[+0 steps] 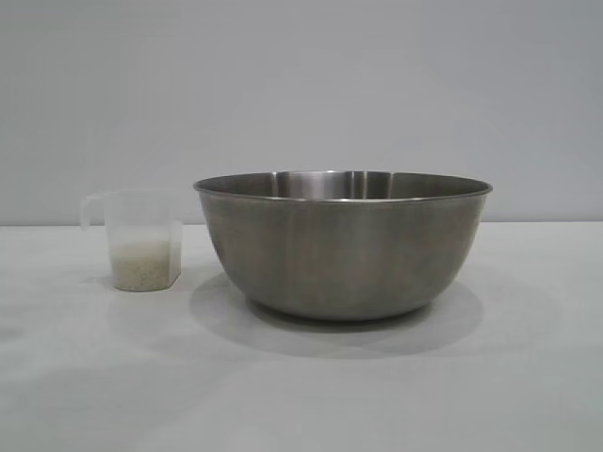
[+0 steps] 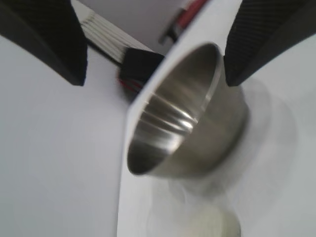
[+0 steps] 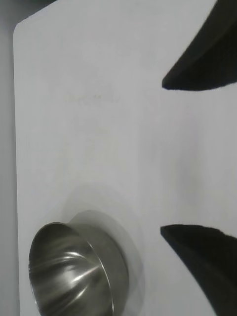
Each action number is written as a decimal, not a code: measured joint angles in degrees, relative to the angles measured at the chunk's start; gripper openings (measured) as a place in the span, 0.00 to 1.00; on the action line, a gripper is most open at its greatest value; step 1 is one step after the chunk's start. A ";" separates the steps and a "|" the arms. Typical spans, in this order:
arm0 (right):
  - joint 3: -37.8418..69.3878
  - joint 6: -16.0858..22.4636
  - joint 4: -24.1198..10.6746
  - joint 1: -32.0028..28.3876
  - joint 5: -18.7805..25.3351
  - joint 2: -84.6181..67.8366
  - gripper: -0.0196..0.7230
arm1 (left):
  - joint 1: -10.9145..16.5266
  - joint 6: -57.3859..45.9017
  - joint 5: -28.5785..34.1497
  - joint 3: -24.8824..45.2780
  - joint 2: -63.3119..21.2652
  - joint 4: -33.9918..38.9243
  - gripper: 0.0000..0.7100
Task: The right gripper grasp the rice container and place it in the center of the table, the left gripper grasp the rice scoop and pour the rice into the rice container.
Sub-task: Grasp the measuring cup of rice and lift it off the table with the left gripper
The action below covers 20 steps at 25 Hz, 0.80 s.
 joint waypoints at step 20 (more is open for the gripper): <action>0.00 0.00 0.00 0.00 0.00 0.00 0.68 | 0.00 57.67 21.12 -17.01 0.22 22.28 0.71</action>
